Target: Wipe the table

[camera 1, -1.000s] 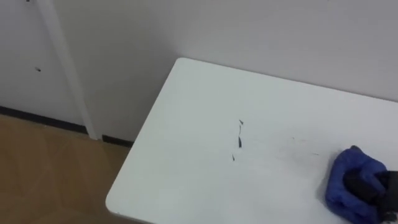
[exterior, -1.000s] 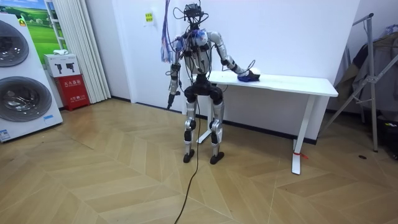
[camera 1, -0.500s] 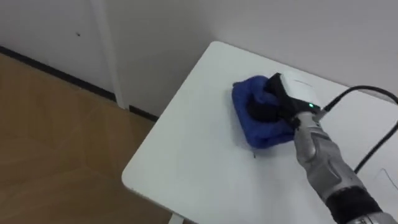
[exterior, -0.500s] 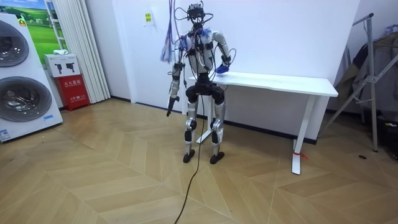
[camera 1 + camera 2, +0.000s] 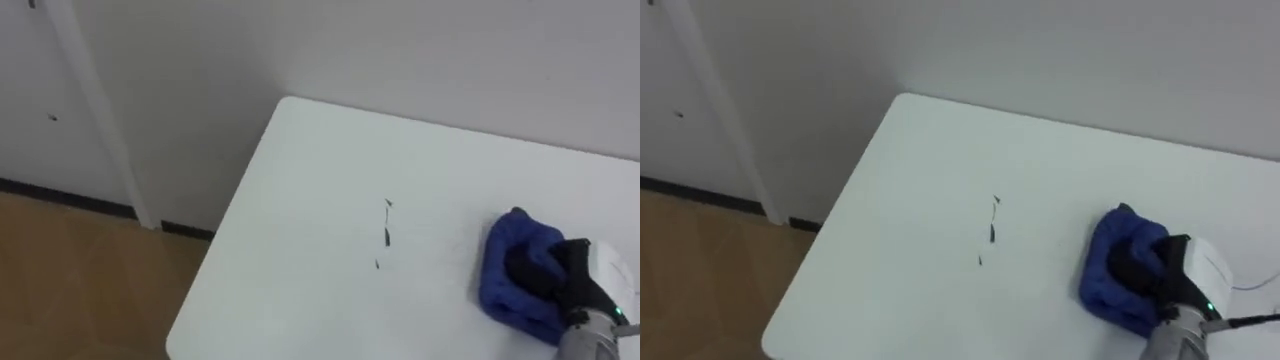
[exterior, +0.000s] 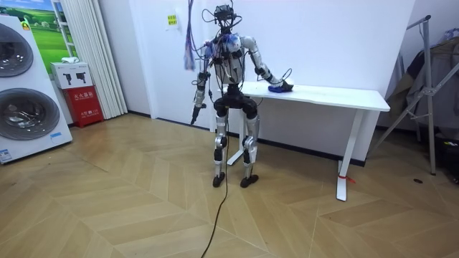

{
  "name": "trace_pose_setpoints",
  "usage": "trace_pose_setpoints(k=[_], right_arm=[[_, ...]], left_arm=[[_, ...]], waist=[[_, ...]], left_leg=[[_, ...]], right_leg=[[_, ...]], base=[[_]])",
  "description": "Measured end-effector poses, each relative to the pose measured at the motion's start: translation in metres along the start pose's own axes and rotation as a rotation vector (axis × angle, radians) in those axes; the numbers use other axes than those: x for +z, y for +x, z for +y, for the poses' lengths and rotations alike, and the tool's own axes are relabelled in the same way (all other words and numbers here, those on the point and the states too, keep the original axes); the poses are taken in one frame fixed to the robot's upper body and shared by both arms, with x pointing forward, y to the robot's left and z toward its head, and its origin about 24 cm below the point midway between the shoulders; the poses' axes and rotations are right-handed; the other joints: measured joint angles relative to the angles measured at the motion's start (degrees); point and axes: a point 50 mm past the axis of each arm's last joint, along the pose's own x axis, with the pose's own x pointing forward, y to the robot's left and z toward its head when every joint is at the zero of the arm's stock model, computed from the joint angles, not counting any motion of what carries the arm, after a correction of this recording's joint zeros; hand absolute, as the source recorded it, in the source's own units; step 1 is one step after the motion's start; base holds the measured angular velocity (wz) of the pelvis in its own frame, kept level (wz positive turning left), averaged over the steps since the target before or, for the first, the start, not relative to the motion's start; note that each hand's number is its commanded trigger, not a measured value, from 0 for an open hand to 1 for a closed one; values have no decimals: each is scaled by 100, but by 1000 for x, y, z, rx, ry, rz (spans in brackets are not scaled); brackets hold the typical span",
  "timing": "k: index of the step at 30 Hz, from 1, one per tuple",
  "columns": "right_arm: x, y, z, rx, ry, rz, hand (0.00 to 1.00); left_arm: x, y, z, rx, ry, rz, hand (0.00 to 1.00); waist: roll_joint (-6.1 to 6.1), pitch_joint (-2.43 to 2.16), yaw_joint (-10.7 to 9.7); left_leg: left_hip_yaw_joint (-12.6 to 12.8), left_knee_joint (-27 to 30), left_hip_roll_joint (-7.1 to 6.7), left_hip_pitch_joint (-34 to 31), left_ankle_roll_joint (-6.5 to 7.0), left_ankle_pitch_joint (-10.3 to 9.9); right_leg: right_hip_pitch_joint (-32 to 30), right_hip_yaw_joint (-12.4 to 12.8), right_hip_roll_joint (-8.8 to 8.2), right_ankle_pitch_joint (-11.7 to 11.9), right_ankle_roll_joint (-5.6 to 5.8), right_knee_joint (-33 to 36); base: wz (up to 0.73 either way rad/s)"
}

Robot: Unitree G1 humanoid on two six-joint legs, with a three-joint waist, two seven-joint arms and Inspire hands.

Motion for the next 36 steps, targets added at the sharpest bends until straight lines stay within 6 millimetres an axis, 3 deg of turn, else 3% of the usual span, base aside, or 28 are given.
trace_pose_setpoints(k=[1,2,3,4,5,6,7,8,9,10,11,12,13,14,15,17,18,20,22,23,25,27,29,31,32,33,36], right_arm=[[15,3,3,10,-9,-40,100],[47,6,8,29,-10,-138,100],[76,7,11,47,-1,-232,100],[96,9,6,23,6,-309,100],[99,9,3,13,18,-327,100],[109,10,-2,-6,41,-370,100],[112,10,-4,-21,55,-399,100],[109,9,-3,-22,53,-396,100],[96,5,1,-17,44,-376,100],[80,2,2,-20,22,-357,100],[71,1,1,-26,9,-346,100],[46,-4,-3,-35,-8,-301,100],[24,-8,-6,-46,-12,-248,100],[17,-11,-7,-47,-17,-231,100],[7,-12,-13,-67,-16,-201,100],[5,-9,-19,-76,-28,-190,100],[10,-5,-20,-70,-32,-185,100],[29,3,-20,-53,-61,-203,100],[77,8,-13,-11,-148,-338,100],[87,7,-12,-5,-178,-380,100],[114,-6,4,39,-187,-488,100],[121,-13,13,62,-171,-514,100],[115,-15,16,72,-164,-508,100],[99,-23,21,66,-144,-497,100],[93,-25,22,58,-134,-492,100],[78,-29,23,39,-111,-467,100],[27,-41,17,-40,-66,-335,100]], left_arm=[[1,1,0,-2,2,6,0],[7,4,0,-5,0,4,0],[12,6,0,-10,-2,-5,0],[27,8,-1,-22,-8,-39,0],[34,9,-1,-27,-12,-61,0],[48,10,0,-23,-31,-106,0],[53,9,-3,-34,-38,-124,0],[52,8,-6,-46,-48,-124,0],[44,6,-8,-56,-75,-113,0],[31,4,-7,-54,-74,-86,0],[24,3,-7,-51,-70,-67,0],[8,0,-6,-49,-51,-31,0],[-11,-4,-3,-43,-31,18,0],[-19,-6,-2,-42,-28,44,0],[-32,-10,-4,-48,-26,86,0],[-40,-13,-11,-66,-28,131,0],[-40,-14,-15,-75,-33,134,0],[-35,-14,-21,-89,-44,129,0],[-29,-11,-24,-95,-58,135,0],[-25,-10,-24,-92,-60,129,0],[1,-4,-20,-66,-67,60,0],[14,-2,-19,-60,-98,20,0],[21,-2,-17,-53,-118,-6,0],[20,-3,-15,-32,-140,-12,0],[19,-4,-14,-29,-141,-13,0],[14,-4,-12,-20,-137,-6,0],[-7,-7,2,42,-149,34,0]], waist=[[12,18,88],[35,42,138],[11,60,98],[-37,82,25],[-78,108,-23],[-172,109,-51],[-85,148,-67],[-30,151,-110],[-11,130,-237],[-65,126,-349],[-86,128,-407],[-110,72,-520],[-119,60,-581],[-121,61,-610],[-59,65,-617],[58,71,-555],[131,65,-375],[269,59,-43],[293,34,208],[293,33,231],[143,79,176],[33,62,118],[-9,52,-13],[-38,49,-376],[-64,32,-456],[-35,44,-552],[-111,12,-741]], left_leg=[[-101,95,74,-84,-24,-13],[-446,203,226,-299,-96,-46],[-730,243,369,-557,-210,-55],[-1189,271,478,-916,-462,-41],[-1417,268,516,-1086,-563,-30],[-1588,261,621,-1380,-839,-28],[-1725,269,838,-1504,-1080,86],[-1682,262,948,-1536,-1118,197],[-1420,168,1100,-1559,-1125,580],[-1040,115,1195,-1558,-1031,893],[-893,115,1217,-1562,-1004,991],[-724,223,1160,-1576,-956,1010],[-516,428,1033,-1565,-851,946],[-461,528,942,-1569,-776,875],[-417,710,813,-1565,-688,663],[-451,777,624,-1492,-595,412],[-427,665,512,-1331,-577,327],[-405,382,474,-1098,-623,280],[-395,-142,314,-918,-675,335],[-396,-240,274,-903,-659,370],[-398,-523,174,-892,-614,519],[-461,-609,124,-883,-591,554],[-568,-629,103,-867,-588,554],[-751,-636,64,-847,-586,556],[-783,-644,53,-825,-586,556],[-793,-689,46,-721,-586,556],[-791,-822,1,-447,-586,556]], right_leg=[[-29,69,-89,12,17,-52],[-78,119,-189,92,106,-383],[-56,99,-204,360,164,-942],[53,101,-150,661,215,-1576],[102,119,-90,806,243,-1848],[152,78,72,965,466,-1998],[190,-86,287,609,800,-1896],[226,-168,392,477,762,-1817],[247,-380,472,213,666,-1583],[329,-602,473,-8,578,-1406],[382,-699,485,-121,546,-1389],[503,-866,514,-219,491,-1369],[615,-966,521,-240,462,-1408],[661,-1005,523,-247,444,-1425],[709,-1026,566,-244,410,-1431],[696,-917,598,-231,366,-1406],[622,-671,626,-211,347,-1401],[400,-236,673,-97,326,-1405],[-16,299,706,138,306,-1442],[-57,329,705,211,306,-1486],[-71,336,698,394,334,-1704],[0,279,670,420,354,-1759],[127,103,662,437,379,-1846],[303,-78,661,444,391,-1971],[356,-129,661,447,396,-2008],[468,-195,661,447,398,-2047],[817,-259,661,451,461,-2245]], base=[[-102],[-58],[-9],[34],[71],[68],[68],[85],[98],[98],[88],[71],[62],[35],[11],[-21],[-81],[-115],[-123],[-66],[-7],[21],[33],[42],[28],[21],[11]])
